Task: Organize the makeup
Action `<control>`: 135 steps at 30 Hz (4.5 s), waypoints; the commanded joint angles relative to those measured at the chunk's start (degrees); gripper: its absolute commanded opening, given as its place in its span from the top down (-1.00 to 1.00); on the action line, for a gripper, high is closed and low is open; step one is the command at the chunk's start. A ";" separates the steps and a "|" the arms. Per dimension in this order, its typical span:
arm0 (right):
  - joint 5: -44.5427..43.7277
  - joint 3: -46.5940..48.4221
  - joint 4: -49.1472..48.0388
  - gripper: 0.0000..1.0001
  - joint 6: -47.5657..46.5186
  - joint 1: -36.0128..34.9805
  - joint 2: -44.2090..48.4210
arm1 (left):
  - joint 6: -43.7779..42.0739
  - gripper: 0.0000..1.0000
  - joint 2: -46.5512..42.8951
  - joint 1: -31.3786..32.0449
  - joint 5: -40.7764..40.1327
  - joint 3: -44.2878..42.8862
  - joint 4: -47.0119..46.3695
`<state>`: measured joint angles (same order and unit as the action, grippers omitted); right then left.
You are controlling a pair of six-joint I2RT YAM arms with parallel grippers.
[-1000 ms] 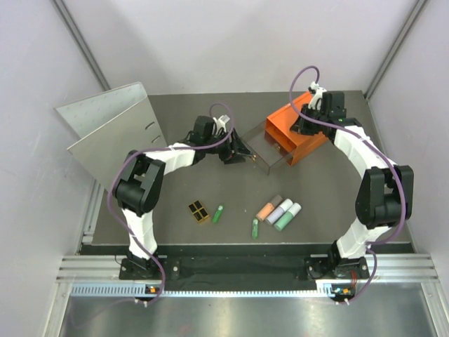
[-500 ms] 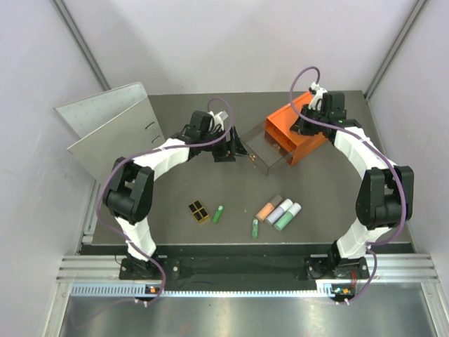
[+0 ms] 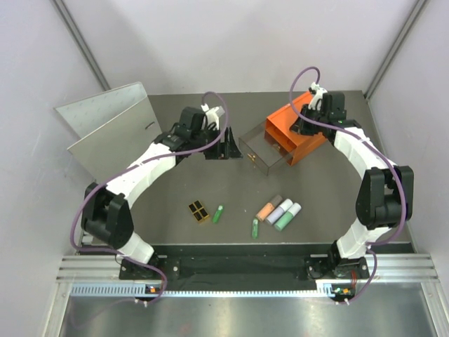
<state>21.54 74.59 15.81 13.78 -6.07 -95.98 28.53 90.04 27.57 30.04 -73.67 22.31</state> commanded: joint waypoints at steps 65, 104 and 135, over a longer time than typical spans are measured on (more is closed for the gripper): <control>-0.18 -7.53 4.58 1.00 -2.62 0.53 -2.28 | -15.53 1.00 23.87 34.21 -34.78 -13.43 10.91; 0.34 -7.35 4.22 1.00 -1.74 0.53 -3.24 | -3.40 1.00 24.74 17.87 -30.49 -43.57 19.44; 0.87 -7.70 4.49 1.00 -2.00 0.53 -3.95 | 13.21 1.00 28.61 17.16 -31.97 -40.24 10.21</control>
<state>24.36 70.50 8.78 13.30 -5.82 -95.44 37.65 121.12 45.01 3.07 -115.61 35.53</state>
